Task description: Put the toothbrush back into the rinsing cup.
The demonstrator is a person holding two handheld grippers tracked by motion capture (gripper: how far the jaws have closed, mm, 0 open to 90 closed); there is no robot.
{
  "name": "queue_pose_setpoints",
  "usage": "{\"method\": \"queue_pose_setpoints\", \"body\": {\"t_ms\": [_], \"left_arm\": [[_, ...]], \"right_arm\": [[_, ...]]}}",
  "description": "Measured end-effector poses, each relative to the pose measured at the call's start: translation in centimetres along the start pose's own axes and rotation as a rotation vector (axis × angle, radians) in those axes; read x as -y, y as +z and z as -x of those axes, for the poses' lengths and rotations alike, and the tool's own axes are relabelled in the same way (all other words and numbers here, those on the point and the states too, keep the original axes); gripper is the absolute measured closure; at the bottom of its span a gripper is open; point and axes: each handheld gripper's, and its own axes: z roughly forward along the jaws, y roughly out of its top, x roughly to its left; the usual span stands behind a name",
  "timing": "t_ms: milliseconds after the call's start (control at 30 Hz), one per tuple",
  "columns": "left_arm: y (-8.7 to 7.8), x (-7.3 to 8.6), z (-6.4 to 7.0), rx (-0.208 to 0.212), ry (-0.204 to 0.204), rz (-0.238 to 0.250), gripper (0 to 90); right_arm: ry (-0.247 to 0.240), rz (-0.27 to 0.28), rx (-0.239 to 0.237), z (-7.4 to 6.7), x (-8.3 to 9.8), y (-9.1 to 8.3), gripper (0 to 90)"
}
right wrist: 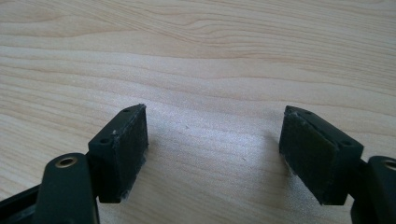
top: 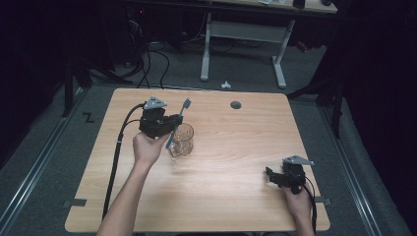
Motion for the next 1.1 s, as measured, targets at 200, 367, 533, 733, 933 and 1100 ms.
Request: {"method": "queue_pose_setpoints", "body": {"t_ms": [200, 367, 533, 733, 933, 1100], "left_arm": [[0.5, -0.2, 0.0, 0.013, -0.007, 0.024, 80.0], [0.9, -0.2, -0.2, 0.009, -0.009, 0.023, 80.0], [1.1, -0.1, -0.3, 0.009, -0.011, 0.036, 80.0], [1.4, 0.0, -0.6, 0.004, -0.012, 0.042, 79.9], [1.5, 0.4, -0.8, 0.004, -0.019, 0.039, 79.9], [1.5, 0.6, -1.0, 0.004, -0.025, 0.042, 79.9]], "right_arm": [[-0.001, 0.0, 0.0, 0.0, 0.0, 0.0, 24.2], [-0.001, 0.0, 0.0, 0.0, 0.0, 0.0, 24.2], [-0.001, 0.0, 0.0, 0.0, 0.0, 0.0, 24.2], [-0.001, 0.0, 0.0, 0.0, 0.0, 0.0, 24.2], [-0.001, 0.0, 0.0, 0.0, 0.0, 0.0, 24.2], [0.0, 0.0, 0.001, 0.0, 0.0, 0.0, 24.2]]}}
